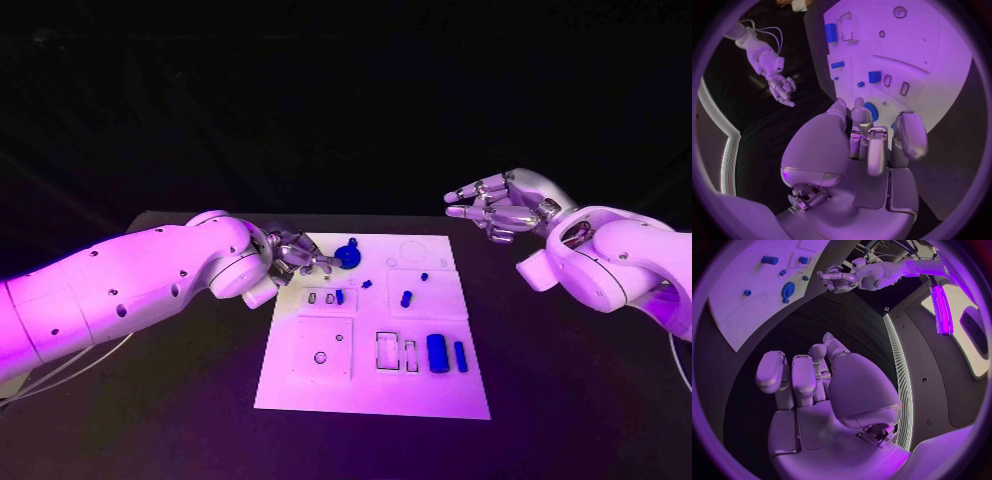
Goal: Assemble the parts on the task board
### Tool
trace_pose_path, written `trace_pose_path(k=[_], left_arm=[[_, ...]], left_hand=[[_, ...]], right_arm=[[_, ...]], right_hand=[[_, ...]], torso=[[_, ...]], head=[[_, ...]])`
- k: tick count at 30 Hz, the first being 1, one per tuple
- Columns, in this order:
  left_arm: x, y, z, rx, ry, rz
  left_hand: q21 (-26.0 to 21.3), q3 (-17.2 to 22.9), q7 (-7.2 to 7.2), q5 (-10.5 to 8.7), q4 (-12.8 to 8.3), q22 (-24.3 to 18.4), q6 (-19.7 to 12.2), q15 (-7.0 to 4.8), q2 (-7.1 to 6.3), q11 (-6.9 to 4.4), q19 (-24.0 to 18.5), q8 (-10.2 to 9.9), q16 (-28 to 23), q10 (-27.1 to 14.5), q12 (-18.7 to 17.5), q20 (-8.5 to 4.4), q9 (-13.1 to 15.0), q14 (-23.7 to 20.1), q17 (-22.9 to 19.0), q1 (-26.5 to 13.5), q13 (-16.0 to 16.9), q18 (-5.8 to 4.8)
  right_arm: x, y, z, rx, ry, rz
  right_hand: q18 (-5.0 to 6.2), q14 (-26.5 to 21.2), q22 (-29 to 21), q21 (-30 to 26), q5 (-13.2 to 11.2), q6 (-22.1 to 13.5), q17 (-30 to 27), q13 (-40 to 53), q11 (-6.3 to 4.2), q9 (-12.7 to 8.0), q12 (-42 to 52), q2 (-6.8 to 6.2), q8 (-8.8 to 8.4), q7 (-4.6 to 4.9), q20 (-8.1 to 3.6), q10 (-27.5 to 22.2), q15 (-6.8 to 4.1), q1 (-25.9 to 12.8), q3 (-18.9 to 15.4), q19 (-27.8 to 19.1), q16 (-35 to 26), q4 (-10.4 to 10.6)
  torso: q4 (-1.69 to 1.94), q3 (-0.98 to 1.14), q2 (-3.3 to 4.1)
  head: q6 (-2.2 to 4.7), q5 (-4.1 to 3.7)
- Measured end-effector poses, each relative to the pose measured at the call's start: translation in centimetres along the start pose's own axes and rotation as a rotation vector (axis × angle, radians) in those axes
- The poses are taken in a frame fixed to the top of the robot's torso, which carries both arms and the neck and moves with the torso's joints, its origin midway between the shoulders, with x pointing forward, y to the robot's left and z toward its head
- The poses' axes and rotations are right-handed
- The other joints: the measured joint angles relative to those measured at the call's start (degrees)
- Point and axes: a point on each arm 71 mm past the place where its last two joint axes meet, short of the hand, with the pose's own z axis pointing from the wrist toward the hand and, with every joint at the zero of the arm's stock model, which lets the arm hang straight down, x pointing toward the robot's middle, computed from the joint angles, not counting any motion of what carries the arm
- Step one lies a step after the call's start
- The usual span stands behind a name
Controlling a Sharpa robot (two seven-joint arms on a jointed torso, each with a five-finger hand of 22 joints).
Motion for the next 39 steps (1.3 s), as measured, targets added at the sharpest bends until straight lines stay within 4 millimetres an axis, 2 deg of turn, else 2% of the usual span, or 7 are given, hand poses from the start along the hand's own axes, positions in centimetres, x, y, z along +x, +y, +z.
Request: trace_pose_path(k=[6,9,11,13,24,29,39], left_arm=[[0.7,-0.8,0.8,-0.078,0.000,0.169],[0.9,-1.1,1.2,-0.106,-0.003,0.217],[1.0,-1.2,1.5,-0.120,-0.005,0.236],[1.1,-1.4,1.8,-0.131,-0.005,0.253],[1.6,-1.9,2.7,-0.171,0.007,0.307],[1.8,-2.0,2.9,-0.180,0.018,0.322],[2.2,-2.4,3.4,-0.188,0.041,0.344]], left_hand=[[3.11,-5.58,-0.97,-1.49,0.32,4.59,-0.89,-0.71,0.68,-0.91,1.61,4.12,0.02,1.70,6.56,-0.96,3.74,-0.10,0.00,-5.70,7.48,-0.90],[4.24,-7.21,-0.96,-1.49,0.30,5.98,-1.33,-0.81,1.13,-0.94,1.78,5.24,0.02,2.35,7.97,-1.13,4.87,0.00,-0.01,-6.63,9.21,-0.90],[4.80,-8.24,-1.19,-1.49,0.31,6.09,-1.55,-1.11,1.17,-1.20,1.78,5.99,0.02,2.61,8.69,-1.13,5.62,-0.11,-0.01,-7.29,10.11,-1.76],[5.11,-9.20,-1.26,-1.49,0.33,6.09,-1.63,-1.11,1.32,-1.41,1.98,6.67,0.02,2.81,9.27,-1.33,6.35,-0.11,-0.01,-7.82,10.84,-1.76],[5.74,-12.11,-1.96,-1.73,0.25,6.09,-2.78,-1.52,1.48,-1.61,2.19,9.55,0.02,3.02,10.05,-1.54,9.62,-0.10,-0.01,-8.34,12.15,-1.76],[5.73,-12.26,-1.87,-1.73,0.25,6.09,-2.86,-1.52,1.49,-1.61,2.19,9.84,0.02,3.02,10.05,-1.54,10.21,-0.10,-0.02,-8.34,12.15,-1.76],[5.73,-12.75,-2.07,-1.72,0.11,6.08,-3.46,-1.52,1.87,-1.61,2.18,10.22,0.02,3.01,10.06,-1.54,11.00,-0.10,-0.02,-7.95,11.63,-1.76]], right_arm=[[-0.1,-0.2,0.0,0.002,-0.015,-0.030],[-0.2,-0.3,0.0,0.004,-0.022,-0.043],[-0.2,-0.3,0.0,0.004,-0.024,-0.051],[-0.2,-0.2,0.1,0.003,-0.025,-0.061],[0.2,-0.1,0.2,-0.003,-0.018,-0.107],[0.4,-0.1,0.4,-0.003,-0.015,-0.118],[0.8,-0.1,0.7,-0.001,-0.009,-0.129]], right_hand=[[0.00,0.00,-0.12,-0.11,-0.17,0.00,-0.24,-0.22,0.00,0.00,0.00,-0.50,0.00,0.00,0.00,0.00,0.00,-0.50,-0.13,0.00,-0.33,0.13],[0.00,0.00,-0.22,-0.11,-0.17,0.00,-0.35,-0.33,0.00,0.00,0.00,-0.50,0.00,0.00,0.00,0.00,0.00,-0.50,-0.13,0.00,-0.33,0.13],[0.00,0.00,-0.22,-0.22,-0.17,0.00,-0.35,-0.33,0.00,0.00,-0.16,-0.50,0.00,0.00,0.00,0.00,0.00,-0.50,-0.22,0.00,-0.33,0.22],[0.00,0.00,-0.30,-0.34,-0.17,0.00,-0.48,-0.49,0.00,0.00,-0.28,-0.50,0.00,0.00,0.00,0.01,0.00,-0.50,-0.27,0.00,-0.56,0.27],[0.00,0.00,-0.66,-0.66,-0.17,-0.01,-0.85,-0.88,0.00,0.01,-0.61,-0.50,0.00,-0.01,0.00,0.01,0.00,-0.96,-0.43,0.01,-0.90,0.43],[-0.01,0.00,-1.17,-1.05,-0.16,-0.01,-1.28,-1.61,0.00,-0.04,-1.39,-0.50,0.00,-0.01,0.00,0.01,0.00,-0.96,-0.43,0.00,-1.48,0.43],[0.00,-0.22,-2.22,-1.88,0.94,-0.10,-2.05,-3.75,0.12,-0.04,-3.60,-0.50,0.00,-0.09,-0.21,-1.34,-0.21,-0.96,-0.59,-0.20,-2.45,0.58]], torso=[[0.02,0.14,-0.26],[0.05,0.14,-0.27],[0.05,0.14,-0.27],[0.03,0.12,-0.26],[-0.21,0.02,-0.02],[-0.25,0.01,0.08],[-0.25,-0.04,0.09]], head=[[-0.07,0.31],[-0.14,0.44],[-0.20,0.48],[-0.31,0.52],[-0.56,0.79],[-0.44,0.88],[-1.05,0.83]])
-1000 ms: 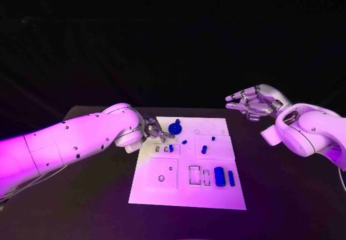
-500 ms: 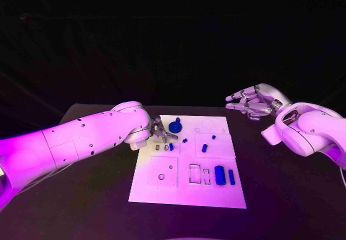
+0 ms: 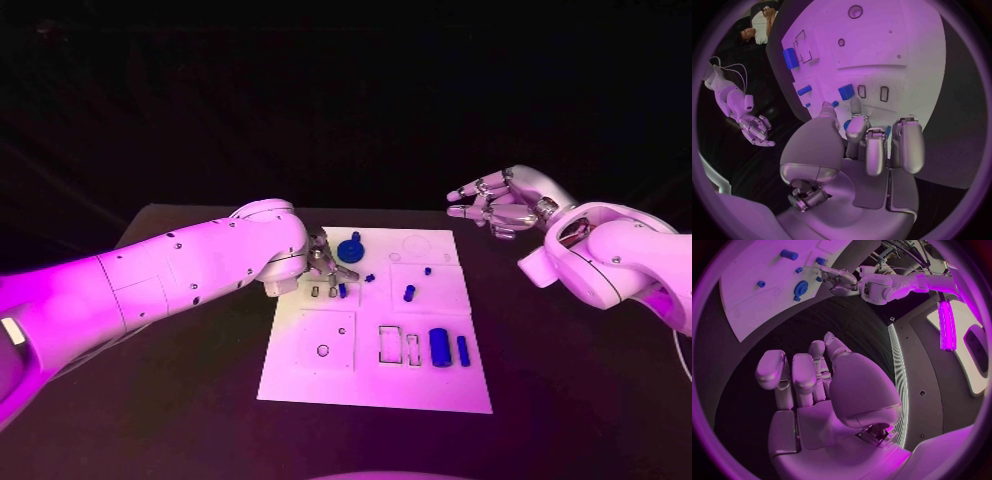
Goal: Assemble the parts on the task board
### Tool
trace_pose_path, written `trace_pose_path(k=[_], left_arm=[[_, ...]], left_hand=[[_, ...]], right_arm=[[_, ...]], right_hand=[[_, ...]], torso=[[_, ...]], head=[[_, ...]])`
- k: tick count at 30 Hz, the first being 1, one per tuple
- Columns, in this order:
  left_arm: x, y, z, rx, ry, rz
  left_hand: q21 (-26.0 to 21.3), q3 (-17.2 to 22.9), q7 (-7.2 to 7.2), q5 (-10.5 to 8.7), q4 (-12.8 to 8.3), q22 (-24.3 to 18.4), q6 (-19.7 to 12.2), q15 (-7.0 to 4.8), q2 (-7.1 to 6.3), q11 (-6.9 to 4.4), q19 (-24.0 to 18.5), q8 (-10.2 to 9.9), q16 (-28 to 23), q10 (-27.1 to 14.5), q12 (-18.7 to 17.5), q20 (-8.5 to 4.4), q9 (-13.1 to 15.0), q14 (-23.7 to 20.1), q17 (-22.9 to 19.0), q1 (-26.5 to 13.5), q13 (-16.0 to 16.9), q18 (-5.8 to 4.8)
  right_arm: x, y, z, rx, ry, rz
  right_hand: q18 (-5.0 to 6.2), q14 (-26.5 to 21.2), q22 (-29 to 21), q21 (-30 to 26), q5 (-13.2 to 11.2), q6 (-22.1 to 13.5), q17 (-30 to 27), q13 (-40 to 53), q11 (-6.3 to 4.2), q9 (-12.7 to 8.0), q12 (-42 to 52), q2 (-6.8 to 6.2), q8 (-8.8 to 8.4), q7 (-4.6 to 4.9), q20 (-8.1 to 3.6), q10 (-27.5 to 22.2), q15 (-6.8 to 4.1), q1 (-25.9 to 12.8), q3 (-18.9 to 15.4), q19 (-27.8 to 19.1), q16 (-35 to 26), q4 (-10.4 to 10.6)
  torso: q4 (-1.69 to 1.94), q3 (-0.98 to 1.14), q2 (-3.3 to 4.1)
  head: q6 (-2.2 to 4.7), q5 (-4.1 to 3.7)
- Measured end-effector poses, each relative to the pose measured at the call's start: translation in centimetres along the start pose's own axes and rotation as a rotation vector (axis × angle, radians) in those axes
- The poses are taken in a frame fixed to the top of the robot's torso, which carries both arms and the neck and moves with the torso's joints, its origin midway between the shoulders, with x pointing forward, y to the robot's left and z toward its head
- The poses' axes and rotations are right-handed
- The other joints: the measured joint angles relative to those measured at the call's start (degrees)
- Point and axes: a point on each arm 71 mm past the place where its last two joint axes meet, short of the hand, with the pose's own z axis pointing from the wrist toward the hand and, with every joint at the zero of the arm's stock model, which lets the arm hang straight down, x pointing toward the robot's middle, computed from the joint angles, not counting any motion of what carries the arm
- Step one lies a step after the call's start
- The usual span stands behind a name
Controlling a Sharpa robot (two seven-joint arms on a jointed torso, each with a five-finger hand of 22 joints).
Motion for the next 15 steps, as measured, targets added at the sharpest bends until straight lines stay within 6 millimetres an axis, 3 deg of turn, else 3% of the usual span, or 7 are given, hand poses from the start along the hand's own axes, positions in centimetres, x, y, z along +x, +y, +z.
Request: trace_pose_path(k=[15], left_arm=[[0.23,-0.32,0.23,-0.006,0.024,0.023]], left_hand=[[0.00,-0.61,0.19,0.00,-0.03,-0.01,-0.63,0.00,1.13,0.00,0.00,0.90,0.00,0.00,-0.28,0.00,1.26,0.00,-0.01,1.13,-0.09,0.01]], right_arm=[[0.06,-0.04,0.04,0.005,-0.002,-0.003]], right_hand=[[0.00,0.00,-0.14,-0.23,0.00,-0.29,-0.08,-1.85,-0.02,0.00,-1.77,0.00,0.00,0.06,0.00,-1.00,0.00,0.00,0.00,0.00,0.00,0.00]], torso=[[0.04,0.11,0.05]], head=[[-0.51,0.08]])
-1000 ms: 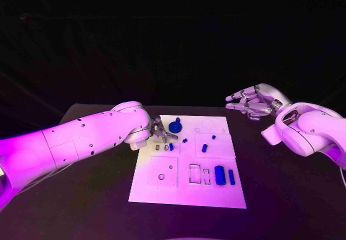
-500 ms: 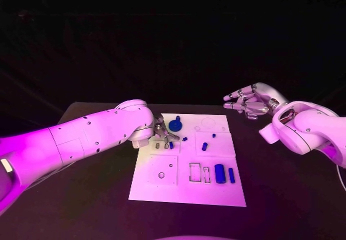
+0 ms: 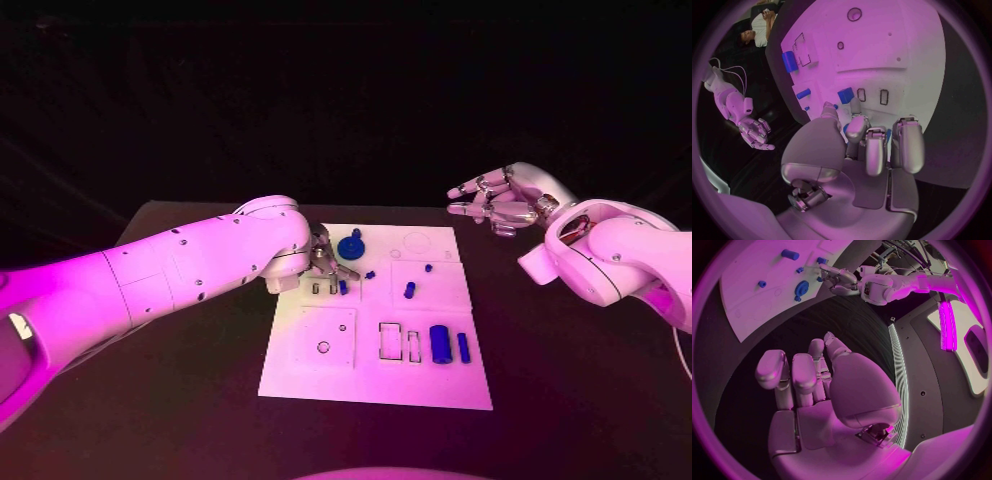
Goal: Assemble the parts on the task board
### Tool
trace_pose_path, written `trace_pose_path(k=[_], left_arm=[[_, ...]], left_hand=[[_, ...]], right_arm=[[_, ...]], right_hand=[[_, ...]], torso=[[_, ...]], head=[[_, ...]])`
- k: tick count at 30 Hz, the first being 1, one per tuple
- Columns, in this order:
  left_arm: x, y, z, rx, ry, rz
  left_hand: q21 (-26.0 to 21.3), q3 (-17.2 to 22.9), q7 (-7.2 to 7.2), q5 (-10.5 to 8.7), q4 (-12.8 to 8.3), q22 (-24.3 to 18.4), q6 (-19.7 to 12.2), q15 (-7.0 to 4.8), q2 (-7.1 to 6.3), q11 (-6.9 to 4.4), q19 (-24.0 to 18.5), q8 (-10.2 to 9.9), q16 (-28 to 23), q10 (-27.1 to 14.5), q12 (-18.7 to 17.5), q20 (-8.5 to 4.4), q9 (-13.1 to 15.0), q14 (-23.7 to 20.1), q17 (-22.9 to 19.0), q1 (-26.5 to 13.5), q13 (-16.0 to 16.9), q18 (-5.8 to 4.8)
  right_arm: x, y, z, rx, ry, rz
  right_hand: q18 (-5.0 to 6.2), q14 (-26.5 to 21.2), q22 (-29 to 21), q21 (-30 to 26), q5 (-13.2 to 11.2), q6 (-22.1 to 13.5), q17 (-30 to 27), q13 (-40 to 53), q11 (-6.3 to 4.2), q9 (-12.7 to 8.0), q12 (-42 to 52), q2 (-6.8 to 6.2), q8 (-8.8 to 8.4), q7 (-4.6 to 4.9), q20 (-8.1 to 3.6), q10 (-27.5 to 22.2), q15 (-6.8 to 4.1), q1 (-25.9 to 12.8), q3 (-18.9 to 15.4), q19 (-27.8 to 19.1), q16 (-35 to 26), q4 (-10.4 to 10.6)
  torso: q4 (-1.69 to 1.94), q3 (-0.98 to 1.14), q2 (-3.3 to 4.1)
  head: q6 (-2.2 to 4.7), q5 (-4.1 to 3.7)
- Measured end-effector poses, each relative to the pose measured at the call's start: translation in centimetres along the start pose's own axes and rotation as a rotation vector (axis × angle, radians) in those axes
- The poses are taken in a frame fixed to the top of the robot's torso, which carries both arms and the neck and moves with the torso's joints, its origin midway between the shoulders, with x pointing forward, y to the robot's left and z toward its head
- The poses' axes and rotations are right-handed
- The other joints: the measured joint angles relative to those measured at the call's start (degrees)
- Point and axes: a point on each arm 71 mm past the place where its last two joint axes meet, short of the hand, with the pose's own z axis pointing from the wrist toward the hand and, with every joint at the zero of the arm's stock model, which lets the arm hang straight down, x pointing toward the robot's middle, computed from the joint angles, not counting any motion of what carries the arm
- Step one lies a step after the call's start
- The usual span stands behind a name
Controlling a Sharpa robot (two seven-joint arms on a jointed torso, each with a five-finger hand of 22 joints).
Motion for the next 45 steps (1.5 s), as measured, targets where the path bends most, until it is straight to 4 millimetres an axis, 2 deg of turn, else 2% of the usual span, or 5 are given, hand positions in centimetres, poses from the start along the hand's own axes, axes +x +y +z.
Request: trace_pose_path(k=[6,20,23,45], left_arm=[[0.08,-0.07,0.11,-0.003,0.006,0.007],[0.17,-0.14,0.36,-0.010,0.018,0.017],[0.18,-0.16,0.40,-0.011,0.020,0.019],[0.51,-0.44,0.43,-0.009,0.050,0.045]], left_hand=[[0.26,-0.24,-0.20,0.00,-0.24,0.00,-0.20,0.00,0.60,0.00,0.00,0.41,0.00,0.00,0.00,0.00,0.58,0.00,0.00,0.60,0.34,0.00],[0.26,-0.39,-0.32,0.00,-0.39,-0.01,-0.32,0.00,0.68,0.00,0.00,1.05,0.00,0.00,0.00,0.00,1.44,0.00,-0.01,1.75,0.47,0.00],[0.26,-0.39,-0.20,0.00,-0.40,-0.01,-0.62,0.00,1.20,0.00,0.00,1.05,0.00,0.00,0.00,0.00,1.65,0.00,-0.01,2.27,0.47,0.00],[0.24,-0.71,-0.39,0.00,-0.71,-0.02,-0.81,0.01,1.45,0.00,-0.01,1.73,0.00,-0.01,0.00,0.00,2.91,0.00,0.03,4.34,0.51,0.00]], right_arm=[[-0.02,-0.03,0.04,0.002,-0.005,0.001],[-0.19,-0.32,0.25,0.017,-0.027,0.010],[-0.16,-0.35,0.27,0.019,-0.027,0.012],[0.04,-0.52,0.43,0.030,-0.028,0.026]], right_hand=[[0.00,0.00,-0.44,-0.36,0.00,-0.08,-0.10,-0.74,-0.08,0.01,-0.79,0.00,0.00,-0.09,0.00,-0.49,0.00,0.00,0.00,-0.41,-0.32,0.00],[-0.01,0.00,-1.58,-1.23,0.00,-0.39,-0.83,-2.22,0.00,0.01,-2.15,0.00,0.00,0.00,-0.10,-1.43,0.00,0.00,0.00,-0.92,-1.21,0.00],[-0.01,0.00,-1.59,-1.23,0.00,-0.39,-0.85,-2.25,0.00,0.01,-2.21,0.00,0.00,0.00,-0.11,-1.43,0.00,0.00,0.00,-0.92,-1.21,0.00],[-0.01,0.00,-2.19,-1.57,0.00,-0.49,-1.10,-3.29,0.20,-0.04,-3.08,0.00,0.00,-0.10,-0.10,-2.06,0.00,0.00,0.00,-1.33,-1.44,0.00]], torso=[[-0.04,0.01,0.03],[0.03,0.02,0.07],[0.04,0.01,0.07],[0.08,-0.04,0.10]], head=[[-0.30,0.19],[-0.66,0.27],[-0.68,0.28],[-1.10,0.38]])
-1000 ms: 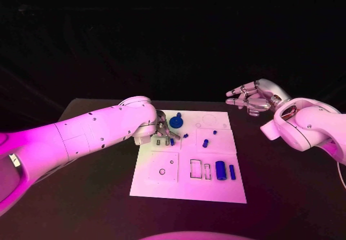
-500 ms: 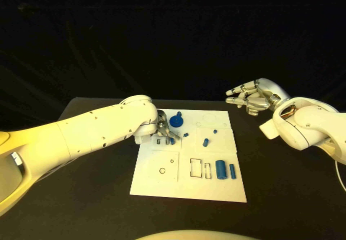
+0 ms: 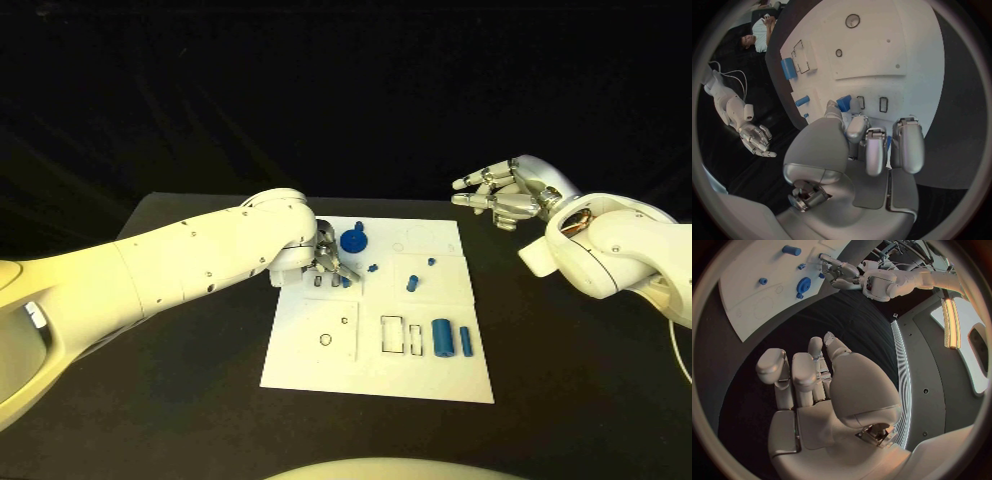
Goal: Assemble the parts on the task board
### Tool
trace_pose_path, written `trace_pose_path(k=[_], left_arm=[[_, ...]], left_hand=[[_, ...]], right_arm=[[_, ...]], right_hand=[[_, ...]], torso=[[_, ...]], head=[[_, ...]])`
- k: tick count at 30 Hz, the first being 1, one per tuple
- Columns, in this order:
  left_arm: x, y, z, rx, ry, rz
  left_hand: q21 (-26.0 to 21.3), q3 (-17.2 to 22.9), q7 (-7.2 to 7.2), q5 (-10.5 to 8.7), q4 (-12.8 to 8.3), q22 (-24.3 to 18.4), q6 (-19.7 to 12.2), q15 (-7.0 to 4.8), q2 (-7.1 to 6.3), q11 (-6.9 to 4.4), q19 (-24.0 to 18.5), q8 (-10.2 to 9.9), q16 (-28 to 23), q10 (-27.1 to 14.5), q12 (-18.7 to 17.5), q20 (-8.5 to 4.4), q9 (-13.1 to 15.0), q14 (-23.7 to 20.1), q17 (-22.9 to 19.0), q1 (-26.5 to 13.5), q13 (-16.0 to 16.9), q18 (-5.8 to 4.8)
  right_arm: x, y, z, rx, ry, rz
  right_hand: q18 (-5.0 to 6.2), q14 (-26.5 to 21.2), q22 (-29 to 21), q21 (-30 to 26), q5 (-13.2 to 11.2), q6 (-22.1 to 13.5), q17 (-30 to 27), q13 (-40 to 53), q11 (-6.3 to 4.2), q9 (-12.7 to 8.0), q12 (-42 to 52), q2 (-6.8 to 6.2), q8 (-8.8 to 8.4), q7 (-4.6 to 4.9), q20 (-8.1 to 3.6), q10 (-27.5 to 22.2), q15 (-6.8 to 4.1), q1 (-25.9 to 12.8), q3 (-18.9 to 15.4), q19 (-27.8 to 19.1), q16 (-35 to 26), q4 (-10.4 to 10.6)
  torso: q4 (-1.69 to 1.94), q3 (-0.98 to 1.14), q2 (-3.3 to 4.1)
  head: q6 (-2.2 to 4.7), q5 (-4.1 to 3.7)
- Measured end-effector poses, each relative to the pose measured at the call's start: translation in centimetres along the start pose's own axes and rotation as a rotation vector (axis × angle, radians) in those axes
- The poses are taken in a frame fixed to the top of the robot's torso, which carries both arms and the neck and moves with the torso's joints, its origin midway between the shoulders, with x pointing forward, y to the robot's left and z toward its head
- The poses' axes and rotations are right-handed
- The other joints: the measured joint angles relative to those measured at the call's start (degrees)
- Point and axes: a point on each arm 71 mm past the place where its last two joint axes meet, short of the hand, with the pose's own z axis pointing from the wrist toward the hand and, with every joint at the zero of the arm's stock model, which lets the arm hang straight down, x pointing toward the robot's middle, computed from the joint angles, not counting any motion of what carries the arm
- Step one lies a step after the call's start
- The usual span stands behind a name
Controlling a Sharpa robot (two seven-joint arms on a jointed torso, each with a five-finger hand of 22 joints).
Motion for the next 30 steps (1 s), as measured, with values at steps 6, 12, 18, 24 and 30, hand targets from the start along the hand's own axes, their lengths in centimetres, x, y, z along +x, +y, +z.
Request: trace_pose_path(k=[6,12,18,24,30], left_arm=[[0.0,-0.1,0.0,0.001,0.003,0.003],[-0.3,-0.3,-0.2,0.010,-0.005,-0.007],[-0.1,-0.1,-0.1,0.014,-0.003,-0.022],[0.0,0.6,0.0,0.009,0.003,-0.044],[-0.1,1.1,-0.2,0.008,-0.010,-0.060]], left_hand=[[0.00,2.05,-0.18,0.00,-1.94,0.00,-0.63,-0.43,2.25,-0.01,0.00,0.49,0.00,-0.02,0.00,0.00,0.88,0.01,0.00,4.27,0.03,-0.01],[0.00,10.69,0.02,1.13,-6.11,0.00,-3.73,-0.96,2.62,-0.72,0.00,-0.92,0.00,-0.73,-1.61,-0.64,0.77,0.09,-0.01,11.20,-0.96,0.01],[0.00,27.01,0.73,1.95,3.32,-0.01,-4.17,-0.59,-3.83,0.50,0.08,-2.02,0.00,-1.13,-2.78,-0.08,3.13,0.04,-0.01,11.47,-0.95,0.00],[0.00,40.70,1.04,2.88,0.31,-0.01,-3.87,-0.42,-9.42,-0.01,0.08,-0.73,0.00,-0.61,-2.64,-0.08,6.12,0.01,-0.02,4.51,-0.85,0.00],[0.00,43.49,1.04,4.24,-0.90,-0.01,-3.86,-0.42,-10.37,0.18,0.08,-0.23,0.00,-0.39,-2.52,-0.09,7.34,0.01,-0.02,2.25,-0.80,0.00]], right_arm=[[0.0,0.0,0.0,0.001,0.001,0.002],[0.1,0.0,0.0,0.002,0.002,0.003],[0.2,0.0,0.0,0.004,0.004,0.004],[0.2,0.0,0.1,0.005,0.006,0.005],[0.3,0.0,0.1,0.004,0.007,0.006]], right_hand=[[0.00,0.00,0.00,0.00,0.00,0.00,0.00,0.00,0.00,0.00,0.00,0.00,0.00,0.00,0.00,0.00,0.00,0.00,0.00,0.00,0.00,0.00],[0.00,0.00,0.00,0.00,0.00,-0.01,0.00,0.00,0.01,0.00,0.00,0.00,0.00,0.00,0.00,0.01,0.00,0.00,0.00,0.00,0.00,0.00],[0.00,0.00,0.00,-0.03,0.00,-0.01,-0.04,0.01,0.01,0.01,0.00,0.00,0.00,-0.01,0.00,0.01,0.00,0.00,0.00,0.01,-0.02,0.00],[0.00,0.00,-0.14,-0.31,0.00,-0.21,-0.18,-0.13,0.01,0.01,0.00,0.24,0.00,0.18,0.21,0.02,0.00,0.24,0.00,-0.20,-0.37,0.00],[0.00,0.00,-0.14,-0.31,0.25,-0.21,-0.18,-0.22,0.01,0.01,0.00,0.38,0.00,0.18,0.21,0.02,0.00,0.39,0.17,-0.20,-0.40,-0.17]], torso=[[-0.04,0.01,0.00],[-0.09,0.04,0.03],[-0.08,0.07,0.04],[-0.04,0.10,0.01],[-0.01,0.12,0.00]], head=[[-0.07,0.10],[-0.14,0.12],[-0.36,0.18],[-0.44,0.25],[-0.42,0.25]])
